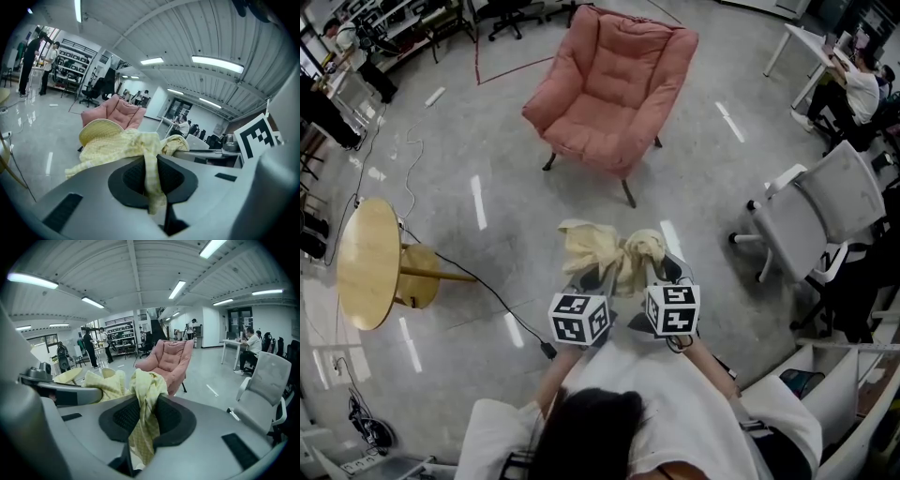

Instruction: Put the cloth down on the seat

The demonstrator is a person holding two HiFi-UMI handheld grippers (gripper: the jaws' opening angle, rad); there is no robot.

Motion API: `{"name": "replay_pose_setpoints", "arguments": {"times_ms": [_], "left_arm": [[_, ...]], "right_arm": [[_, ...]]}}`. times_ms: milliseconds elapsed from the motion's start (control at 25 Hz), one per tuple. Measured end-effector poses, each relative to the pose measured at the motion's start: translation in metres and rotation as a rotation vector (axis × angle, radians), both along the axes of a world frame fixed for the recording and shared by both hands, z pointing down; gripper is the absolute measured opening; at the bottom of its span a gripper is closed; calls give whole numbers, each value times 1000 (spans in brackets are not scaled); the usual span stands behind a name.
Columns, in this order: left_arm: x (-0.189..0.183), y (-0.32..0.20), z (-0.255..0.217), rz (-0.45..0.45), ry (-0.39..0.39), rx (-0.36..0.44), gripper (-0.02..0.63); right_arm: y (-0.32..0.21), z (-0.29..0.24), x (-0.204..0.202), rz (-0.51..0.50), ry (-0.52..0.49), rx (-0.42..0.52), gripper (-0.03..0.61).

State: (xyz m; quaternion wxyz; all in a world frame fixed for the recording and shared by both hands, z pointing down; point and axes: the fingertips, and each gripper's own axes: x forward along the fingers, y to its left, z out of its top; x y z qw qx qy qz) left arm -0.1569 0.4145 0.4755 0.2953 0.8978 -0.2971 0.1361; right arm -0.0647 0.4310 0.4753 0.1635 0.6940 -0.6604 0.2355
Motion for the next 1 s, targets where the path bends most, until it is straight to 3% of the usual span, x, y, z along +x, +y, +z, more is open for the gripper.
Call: {"name": "replay_pose_setpoints", "arguments": {"times_ms": [360,640,1000], "left_arm": [[-11,-20,-3,-21,-1,9,49],[2,-38,5,-34,-16,-2,49],[40,-100,9,-61,-36,-7,49]], "right_arm": [[-15,-7,-9,-11,8,14,97],[-35,-1,7,-65,13,6,97],[-99,4,43,-86,-8,1,97]]}}
